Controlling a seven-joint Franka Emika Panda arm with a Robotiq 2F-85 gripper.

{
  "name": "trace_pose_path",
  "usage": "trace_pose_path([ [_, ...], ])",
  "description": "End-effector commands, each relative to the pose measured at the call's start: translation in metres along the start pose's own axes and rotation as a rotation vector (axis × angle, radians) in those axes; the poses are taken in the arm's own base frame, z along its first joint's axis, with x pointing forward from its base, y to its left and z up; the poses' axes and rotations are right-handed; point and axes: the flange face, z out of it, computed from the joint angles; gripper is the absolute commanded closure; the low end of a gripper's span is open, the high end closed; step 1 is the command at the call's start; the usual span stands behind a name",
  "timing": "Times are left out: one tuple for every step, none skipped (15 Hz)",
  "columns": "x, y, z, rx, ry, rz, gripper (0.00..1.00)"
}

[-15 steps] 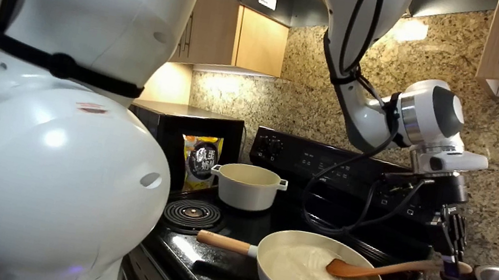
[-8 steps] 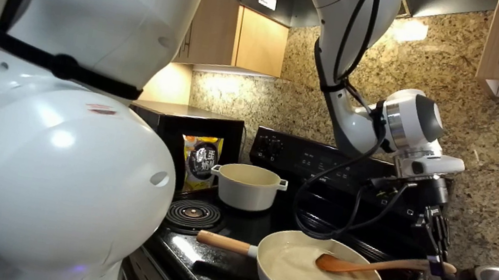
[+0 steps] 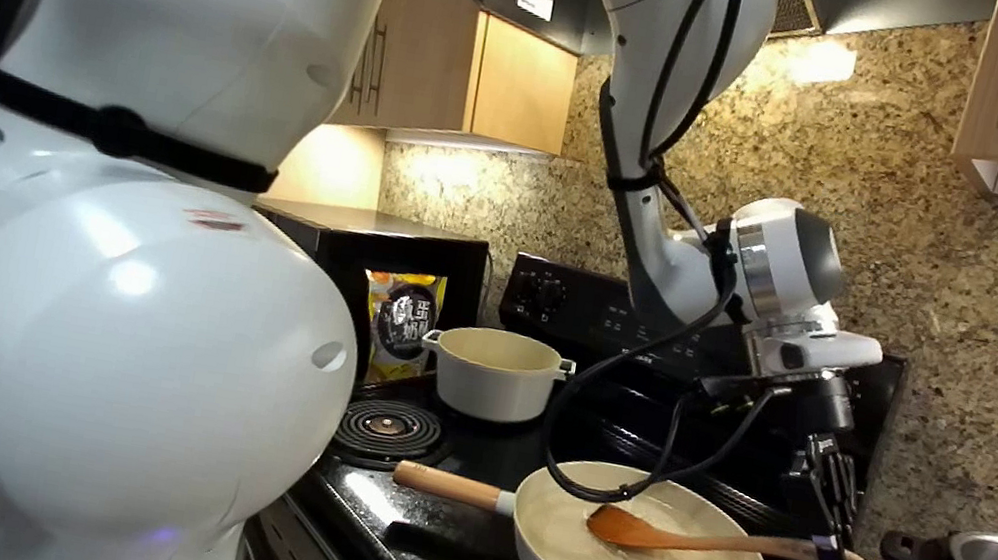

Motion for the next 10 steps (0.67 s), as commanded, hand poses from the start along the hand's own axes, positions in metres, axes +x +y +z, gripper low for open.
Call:
trace_pose_path([
  [0.003, 0.040, 0.002, 0.025, 0.000, 0.005, 0.89],
  [0.006, 0.049, 0.006, 0.021, 0.004, 0.012, 0.89],
  [0.012, 0.057, 0.011, 0.015, 0.007, 0.018, 0.89],
  [0.018, 0.064, 0.014, 0.008, 0.017, 0.028, 0.89],
  [0.026, 0.070, 0.017, -0.009, 0.022, 0.050, 0.89],
  [0.033, 0.074, 0.019, -0.009, 0.024, 0.074, 0.89],
  [0.042, 0.076, 0.020, -0.011, 0.023, 0.099, 0.89],
  [0.048, 0.075, 0.021, -0.014, 0.019, 0.122, 0.89],
  [0.053, 0.072, 0.021, -0.015, 0.018, 0.140, 0.89],
  [0.056, 0.068, 0.021, -0.022, 0.017, 0.151, 0.89],
])
